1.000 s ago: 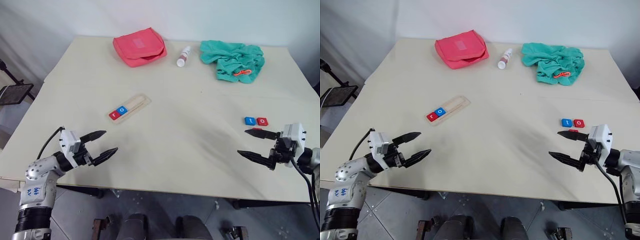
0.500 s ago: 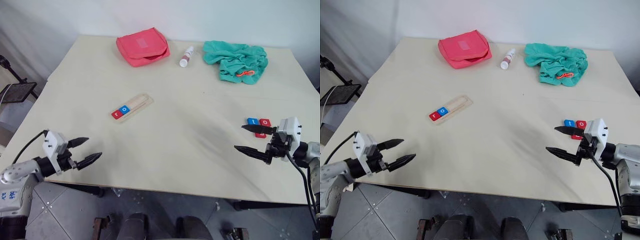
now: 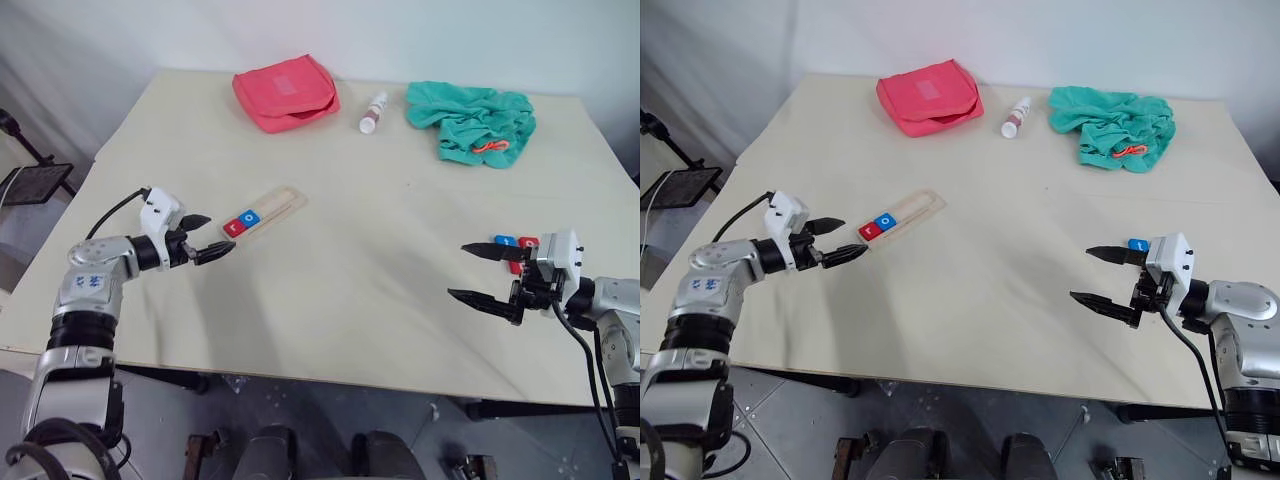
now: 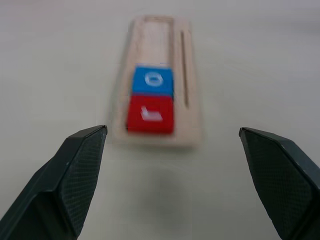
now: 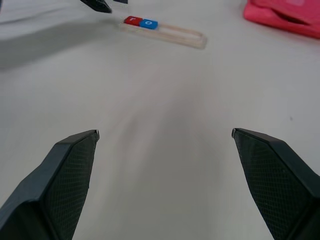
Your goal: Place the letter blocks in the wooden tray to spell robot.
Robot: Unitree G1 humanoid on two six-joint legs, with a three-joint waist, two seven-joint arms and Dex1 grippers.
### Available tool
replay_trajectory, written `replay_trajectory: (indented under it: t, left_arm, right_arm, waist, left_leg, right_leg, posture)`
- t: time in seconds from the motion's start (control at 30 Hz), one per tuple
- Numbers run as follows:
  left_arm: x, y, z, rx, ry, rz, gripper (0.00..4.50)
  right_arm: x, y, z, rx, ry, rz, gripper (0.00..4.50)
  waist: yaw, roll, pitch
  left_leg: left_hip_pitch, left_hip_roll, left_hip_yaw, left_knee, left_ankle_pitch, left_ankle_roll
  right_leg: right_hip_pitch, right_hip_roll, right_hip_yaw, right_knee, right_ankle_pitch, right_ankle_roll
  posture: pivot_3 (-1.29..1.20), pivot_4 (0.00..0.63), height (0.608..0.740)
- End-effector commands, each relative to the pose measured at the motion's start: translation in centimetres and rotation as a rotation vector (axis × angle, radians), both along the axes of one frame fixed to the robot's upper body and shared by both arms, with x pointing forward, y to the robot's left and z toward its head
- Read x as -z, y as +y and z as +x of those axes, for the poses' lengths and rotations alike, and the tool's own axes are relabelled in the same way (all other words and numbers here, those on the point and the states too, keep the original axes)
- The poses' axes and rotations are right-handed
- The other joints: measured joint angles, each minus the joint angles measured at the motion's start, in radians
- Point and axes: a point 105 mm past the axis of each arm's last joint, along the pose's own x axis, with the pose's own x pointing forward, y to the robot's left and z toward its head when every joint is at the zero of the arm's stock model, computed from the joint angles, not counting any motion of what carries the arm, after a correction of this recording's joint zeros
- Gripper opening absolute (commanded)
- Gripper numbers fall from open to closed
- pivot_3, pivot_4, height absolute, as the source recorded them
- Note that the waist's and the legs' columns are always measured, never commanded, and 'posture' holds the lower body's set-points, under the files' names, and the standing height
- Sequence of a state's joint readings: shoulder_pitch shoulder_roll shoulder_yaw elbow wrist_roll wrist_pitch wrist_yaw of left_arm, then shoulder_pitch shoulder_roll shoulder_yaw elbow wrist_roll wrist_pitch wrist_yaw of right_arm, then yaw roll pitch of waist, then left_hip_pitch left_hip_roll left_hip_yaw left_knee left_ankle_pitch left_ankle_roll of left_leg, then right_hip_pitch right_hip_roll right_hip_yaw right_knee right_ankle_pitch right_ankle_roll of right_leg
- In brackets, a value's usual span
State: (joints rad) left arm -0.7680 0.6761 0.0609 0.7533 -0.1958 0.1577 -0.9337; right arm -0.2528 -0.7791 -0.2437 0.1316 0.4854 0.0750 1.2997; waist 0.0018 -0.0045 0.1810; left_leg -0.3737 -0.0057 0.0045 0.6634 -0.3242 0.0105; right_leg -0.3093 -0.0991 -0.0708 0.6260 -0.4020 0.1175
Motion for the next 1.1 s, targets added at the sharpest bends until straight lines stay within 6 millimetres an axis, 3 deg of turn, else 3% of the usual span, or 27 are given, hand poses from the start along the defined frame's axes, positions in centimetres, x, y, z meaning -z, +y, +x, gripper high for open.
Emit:
replay_trajectory:
  t: [0.03,0.27,0.77,0.87,0.93,1.1]
  left_arm:
    - [0.1,0.0,0.6,0.005,0.018,0.036,4.5]
    - [0.6,-1.6,1.1,0.092,0.068,0.081,4.5]
    - [2.8,-2.0,2.3,0.032,0.169,0.251,4.5]
    - [3.1,-1.0,2.9,-0.08,0.189,0.286,3.9]
    - [3.0,-1.7,2.8,-0.045,0.196,0.257,3.41]
    - [2.0,-3.3,2.4,0.091,0.104,0.249,3.4]
  right_arm:
    - [-0.7,0.0,-0.5,0.004,-0.031,0.008,4.47]
    - [-0.2,-0.1,-1.1,0.021,-0.022,0.009,4.47]
    - [0.2,0.0,-1.2,0.038,-0.019,0.012,4.47]
    - [0.2,0.0,-1.1,0.039,-0.02,0.01,4.5]
    - [0.2,0.0,-1.1,0.039,-0.021,0.008,4.5]
    - [0.1,-0.1,-1.0,0.035,-0.02,0.002,4.5]
  waist:
    - [-0.003,0.0,0.0]
    - [-0.001,-0.001,0.0]
    - [0.002,-0.001,0.0]
    - [0.003,-0.001,0.0]
    - [0.002,-0.001,0.0]
    - [0.001,0.0,0.0]
  left_leg:
    - [0.0,0.0,0.0,0.0,0.0,0.0]
    - [-0.014,0.0,0.0,0.005,0.0,0.0]
    - [-0.014,0.0,0.0,0.014,0.0,0.0]
    - [-0.013,0.0,0.0,0.017,0.0,0.0]
    - [-0.013,0.0,0.0,0.018,0.0,0.0]
    - [-0.013,0.0,0.0,0.018,0.001,0.0]
  right_leg:
    - [-0.001,0.0,-0.002,0.0,0.0,0.0]
    - [-0.017,0.0,-0.006,0.01,0.0,0.0]
    - [-0.016,-0.001,-0.006,0.018,0.0,0.0]
    - [-0.015,-0.001,-0.006,0.019,0.0,0.0]
    - [-0.014,-0.002,-0.005,0.019,0.0,0.0]
    - [-0.015,-0.002,-0.004,0.019,0.0,0.0]
  posture:
    - [0.0,0.15,0.74]
    - [0.0,0.15,0.74]
    - [0.0,0.15,0.74]
    - [0.0,0.15,0.74]
    - [0.0,0.15,0.74]
    - [0.0,0.15,0.74]
